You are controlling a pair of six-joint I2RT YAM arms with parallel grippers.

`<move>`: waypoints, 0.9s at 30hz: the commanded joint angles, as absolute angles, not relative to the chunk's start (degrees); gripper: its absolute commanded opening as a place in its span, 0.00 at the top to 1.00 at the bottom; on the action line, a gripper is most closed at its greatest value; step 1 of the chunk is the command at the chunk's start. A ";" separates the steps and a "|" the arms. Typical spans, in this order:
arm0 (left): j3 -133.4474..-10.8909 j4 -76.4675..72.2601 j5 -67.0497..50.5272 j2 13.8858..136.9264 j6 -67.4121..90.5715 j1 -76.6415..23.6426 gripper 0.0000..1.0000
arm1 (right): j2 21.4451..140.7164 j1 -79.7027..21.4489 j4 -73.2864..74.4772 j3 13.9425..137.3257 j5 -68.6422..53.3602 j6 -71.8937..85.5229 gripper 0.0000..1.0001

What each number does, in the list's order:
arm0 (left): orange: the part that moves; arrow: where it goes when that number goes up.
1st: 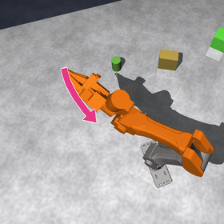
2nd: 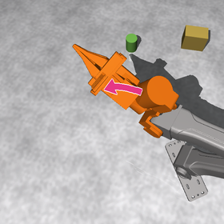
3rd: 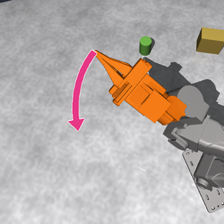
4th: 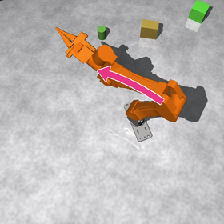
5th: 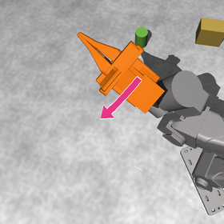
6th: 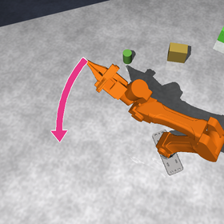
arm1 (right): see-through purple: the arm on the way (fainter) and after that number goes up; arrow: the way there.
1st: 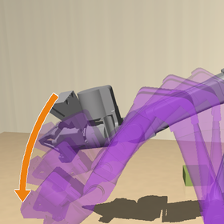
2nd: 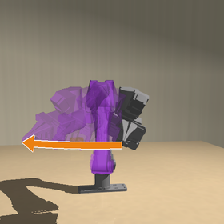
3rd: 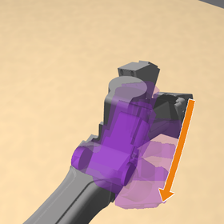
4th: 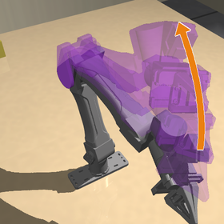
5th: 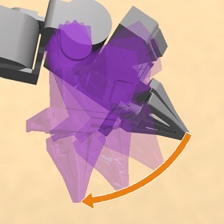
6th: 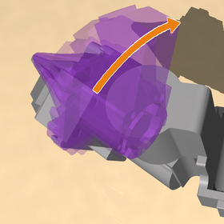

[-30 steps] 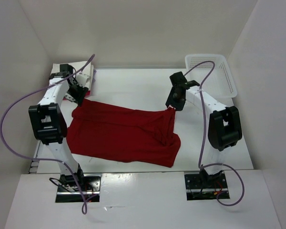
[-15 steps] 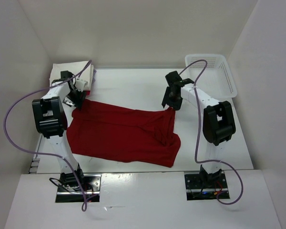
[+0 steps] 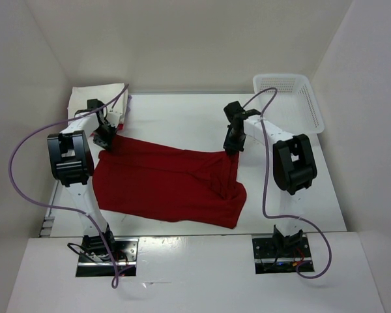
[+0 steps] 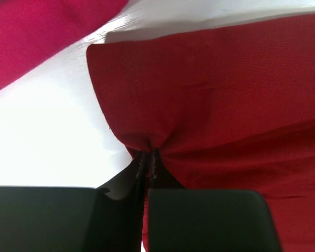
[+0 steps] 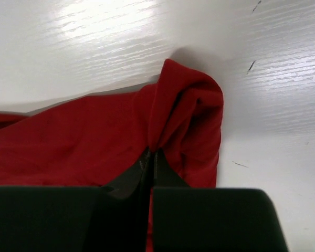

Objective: Fold and stack the t-shirts
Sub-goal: Fold the flattened tshirt in 1/3 of the way

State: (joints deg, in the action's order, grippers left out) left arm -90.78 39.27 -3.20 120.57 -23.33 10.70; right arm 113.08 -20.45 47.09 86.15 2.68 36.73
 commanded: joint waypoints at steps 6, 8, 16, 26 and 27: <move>-89.38 36.12 -0.09 112.42 -20.83 10.46 1.00 | 100.12 -13.19 37.98 80.96 -2.01 36.30 1.00; -89.38 36.12 -0.09 111.27 -20.30 10.46 1.00 | 99.50 -11.17 36.57 79.89 -5.62 35.68 1.00; -89.38 34.99 -2.37 110.04 -17.41 11.51 1.00 | 99.49 -7.65 33.66 77.35 -6.86 35.68 1.00; -93.51 34.53 -3.52 118.56 -16.87 11.51 0.64 | 106.26 -7.12 29.36 83.58 -8.61 34.63 0.75; -94.65 34.54 -4.21 119.17 -16.35 11.51 0.58 | 106.87 -7.12 29.36 84.63 -8.09 34.02 0.70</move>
